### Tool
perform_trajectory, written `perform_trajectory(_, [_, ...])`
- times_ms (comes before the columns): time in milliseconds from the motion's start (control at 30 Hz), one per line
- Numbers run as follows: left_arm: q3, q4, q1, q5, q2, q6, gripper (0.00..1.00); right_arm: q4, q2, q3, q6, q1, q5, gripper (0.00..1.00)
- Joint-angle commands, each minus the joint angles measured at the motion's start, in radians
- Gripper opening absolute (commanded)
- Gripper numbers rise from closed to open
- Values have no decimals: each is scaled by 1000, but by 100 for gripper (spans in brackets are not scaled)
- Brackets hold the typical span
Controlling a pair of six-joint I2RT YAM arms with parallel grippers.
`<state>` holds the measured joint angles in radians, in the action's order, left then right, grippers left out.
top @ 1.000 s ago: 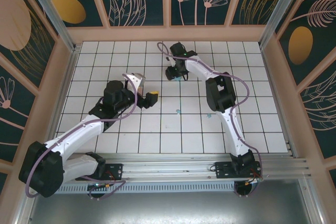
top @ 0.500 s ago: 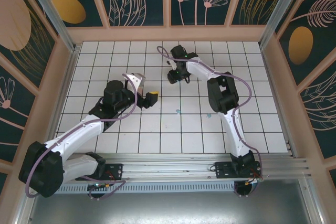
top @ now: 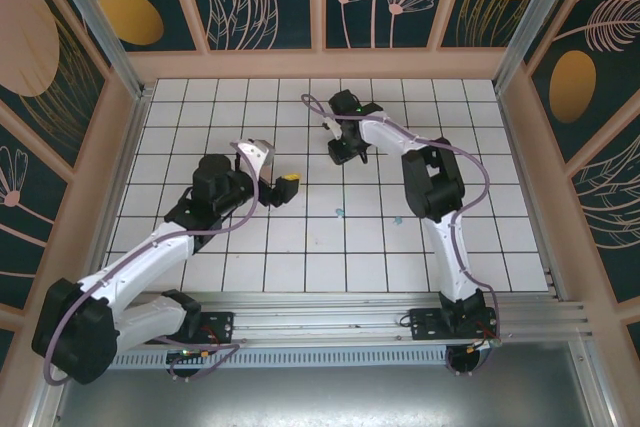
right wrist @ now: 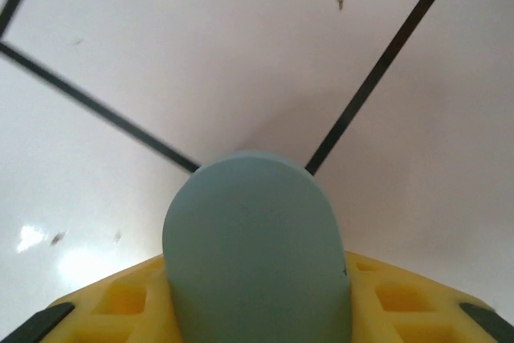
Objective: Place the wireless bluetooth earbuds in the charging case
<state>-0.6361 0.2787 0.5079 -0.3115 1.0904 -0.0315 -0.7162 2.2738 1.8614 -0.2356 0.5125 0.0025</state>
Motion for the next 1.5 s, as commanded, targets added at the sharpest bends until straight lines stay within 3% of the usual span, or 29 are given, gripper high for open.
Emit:
perform_trajectory(0, [-8,-7,0,-76,-63,118,94,15,-172,-52,-101,15,-72,24])
perform_trajectory(167, [-9,-9,0,-156,-119,227,95,-28,-331,-131,-242,29,-183,24])
perform_trajectory(300, [-21,-2,0,-252,-118,297,93,-105,-428,-165,-348,89,-188,24])
perform_trajectory(500, [-26,21,0,-335,-92,369,91,-191,-535,-161,-384,157,-252,26])
perform_trajectory(667, [-27,22,0,-354,-74,404,87,-246,-589,-171,-408,231,-210,26])
perform_trajectory(867, [-15,31,-2,-363,-93,408,84,-282,-653,-201,-427,277,-239,25])
perform_trajectory(1133, [-28,-35,-3,-470,-61,390,86,-325,-724,-195,-429,287,-358,26])
perform_trajectory(1467, [-89,11,-3,-537,22,362,76,-343,-726,-203,-435,313,-351,26])
